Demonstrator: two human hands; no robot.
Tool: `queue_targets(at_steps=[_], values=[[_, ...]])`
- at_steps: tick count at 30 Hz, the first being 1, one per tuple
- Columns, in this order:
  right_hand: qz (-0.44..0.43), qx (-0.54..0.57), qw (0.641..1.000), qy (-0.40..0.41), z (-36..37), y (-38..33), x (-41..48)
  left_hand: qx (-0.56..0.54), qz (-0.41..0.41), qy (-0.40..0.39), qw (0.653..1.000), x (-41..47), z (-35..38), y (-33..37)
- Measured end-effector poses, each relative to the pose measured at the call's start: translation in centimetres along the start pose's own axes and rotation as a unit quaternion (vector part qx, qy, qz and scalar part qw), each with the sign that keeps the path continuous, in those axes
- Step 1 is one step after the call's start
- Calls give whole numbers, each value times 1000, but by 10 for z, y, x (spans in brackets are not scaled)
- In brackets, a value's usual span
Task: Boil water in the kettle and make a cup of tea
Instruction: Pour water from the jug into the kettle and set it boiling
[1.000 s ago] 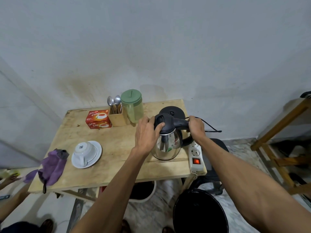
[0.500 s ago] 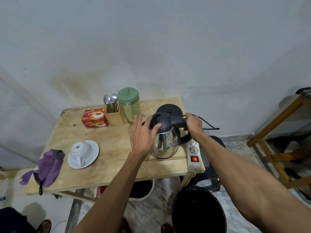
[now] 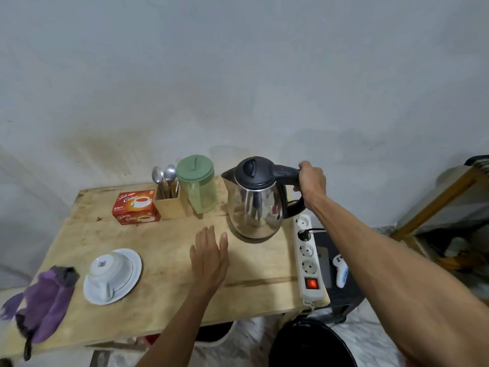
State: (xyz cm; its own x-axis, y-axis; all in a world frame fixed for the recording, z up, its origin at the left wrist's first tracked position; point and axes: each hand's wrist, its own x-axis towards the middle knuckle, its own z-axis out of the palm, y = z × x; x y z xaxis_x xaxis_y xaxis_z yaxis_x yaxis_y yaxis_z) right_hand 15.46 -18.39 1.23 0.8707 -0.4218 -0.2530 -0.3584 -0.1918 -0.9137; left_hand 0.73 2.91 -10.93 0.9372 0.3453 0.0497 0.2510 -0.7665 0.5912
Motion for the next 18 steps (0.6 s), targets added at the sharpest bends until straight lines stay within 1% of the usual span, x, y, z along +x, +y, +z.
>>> queue_targets(at_steps=[2,3,7,11,18], values=[[-6,-2,1000,6,4,-7,17,59,3,-70,996,4,21,-17],[-8,-5,1000,9,5,-10,25,81,10,-92,992,6,31,-25],[-4,-2,1000,22,9,-15,56,151,44,-138,978,15,63,-50],[-10,8,999,40,11,-15,78,164,46,-122,978,21,81,-55],[-15,12,999,38,14,-11,99,183,44,-96,978,22,93,-52]])
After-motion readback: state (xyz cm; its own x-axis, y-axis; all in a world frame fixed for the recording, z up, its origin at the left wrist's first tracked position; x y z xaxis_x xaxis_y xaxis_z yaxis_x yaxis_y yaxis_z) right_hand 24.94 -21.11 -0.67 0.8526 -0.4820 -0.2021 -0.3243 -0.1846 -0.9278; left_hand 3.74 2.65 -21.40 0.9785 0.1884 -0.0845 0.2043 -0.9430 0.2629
